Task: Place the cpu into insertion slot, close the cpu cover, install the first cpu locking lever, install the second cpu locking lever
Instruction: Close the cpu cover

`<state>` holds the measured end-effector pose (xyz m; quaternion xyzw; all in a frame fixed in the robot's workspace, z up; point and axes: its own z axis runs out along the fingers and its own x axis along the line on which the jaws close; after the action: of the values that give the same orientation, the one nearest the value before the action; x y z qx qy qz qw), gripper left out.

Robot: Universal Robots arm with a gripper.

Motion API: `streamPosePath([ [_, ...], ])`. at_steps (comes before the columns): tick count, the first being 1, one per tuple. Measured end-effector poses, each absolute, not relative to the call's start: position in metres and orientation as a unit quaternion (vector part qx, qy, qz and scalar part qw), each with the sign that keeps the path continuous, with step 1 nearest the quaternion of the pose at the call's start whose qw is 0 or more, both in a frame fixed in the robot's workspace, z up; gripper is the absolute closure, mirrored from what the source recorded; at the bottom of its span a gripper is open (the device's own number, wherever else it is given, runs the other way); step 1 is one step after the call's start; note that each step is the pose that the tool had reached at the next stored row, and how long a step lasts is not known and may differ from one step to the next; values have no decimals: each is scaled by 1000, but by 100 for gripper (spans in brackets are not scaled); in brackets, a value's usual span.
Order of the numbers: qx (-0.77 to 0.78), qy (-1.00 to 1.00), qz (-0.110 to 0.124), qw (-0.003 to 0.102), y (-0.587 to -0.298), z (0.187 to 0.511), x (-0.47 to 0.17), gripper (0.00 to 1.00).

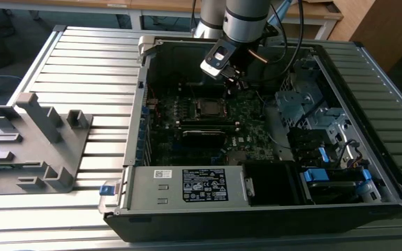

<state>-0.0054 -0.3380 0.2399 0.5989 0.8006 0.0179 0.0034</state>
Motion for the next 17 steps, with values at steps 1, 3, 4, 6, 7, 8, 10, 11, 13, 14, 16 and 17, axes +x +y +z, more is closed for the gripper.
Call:
streamPosePath([
  [1, 599, 801, 18, 3, -338, 240, -5, 89],
  [3, 598, 801, 18, 3, -338, 240, -5, 89],
  [4, 597, 802, 18, 3, -338, 240, -5, 89],
  [6, 593, 805, 18, 3, -338, 240, -5, 89],
  [7, 591, 807, 18, 3, -338, 240, -5, 89],
  [8, 588, 808, 18, 3, -338, 240, -5, 89],
  [10, 582, 813, 18, 3, -338, 240, -5, 89],
  [11, 578, 815, 18, 3, -338, 240, -5, 89],
  [13, 572, 820, 18, 3, -338, 240, -5, 89],
  [14, 569, 822, 18, 3, -338, 240, -5, 89],
  [16, 563, 827, 18, 3, -338, 240, -5, 89],
  [17, 556, 831, 18, 2, -338, 240, -5, 89],
])
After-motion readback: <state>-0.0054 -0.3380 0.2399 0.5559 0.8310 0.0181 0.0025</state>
